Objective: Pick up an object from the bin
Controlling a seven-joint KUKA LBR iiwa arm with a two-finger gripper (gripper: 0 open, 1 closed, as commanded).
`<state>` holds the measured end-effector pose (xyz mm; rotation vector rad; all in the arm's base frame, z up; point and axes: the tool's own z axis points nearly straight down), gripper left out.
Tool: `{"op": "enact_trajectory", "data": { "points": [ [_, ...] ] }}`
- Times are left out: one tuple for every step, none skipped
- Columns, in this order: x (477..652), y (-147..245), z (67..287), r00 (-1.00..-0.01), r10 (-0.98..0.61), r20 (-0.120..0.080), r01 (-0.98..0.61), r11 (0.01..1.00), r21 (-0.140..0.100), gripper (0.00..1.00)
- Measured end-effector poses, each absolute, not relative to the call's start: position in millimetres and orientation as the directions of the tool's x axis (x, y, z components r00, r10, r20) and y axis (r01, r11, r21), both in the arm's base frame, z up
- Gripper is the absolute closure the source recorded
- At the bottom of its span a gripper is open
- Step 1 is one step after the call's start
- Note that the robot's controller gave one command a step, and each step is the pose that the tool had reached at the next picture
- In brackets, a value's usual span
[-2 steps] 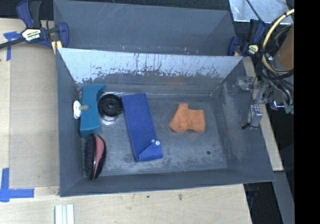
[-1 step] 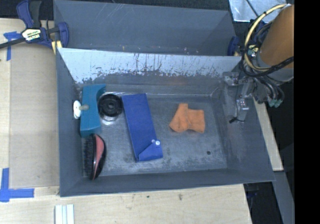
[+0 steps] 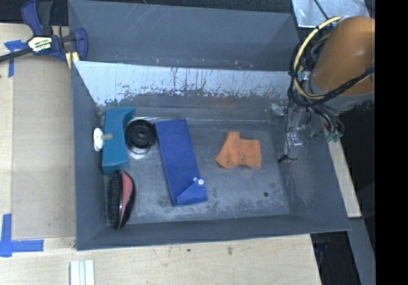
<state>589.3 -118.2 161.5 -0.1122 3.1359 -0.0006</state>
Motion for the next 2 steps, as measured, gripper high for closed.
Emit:
{"op": "enact_trajectory", "data": {
  "points": [
    [602.2,-102,127,-0.996,-0.088,-0.005,-0.088,0.996,-0.001,0.00],
    [601.4,-74,99,-0.994,-0.111,-0.002,-0.111,0.994,-0.001,0.00]
  ]
}}
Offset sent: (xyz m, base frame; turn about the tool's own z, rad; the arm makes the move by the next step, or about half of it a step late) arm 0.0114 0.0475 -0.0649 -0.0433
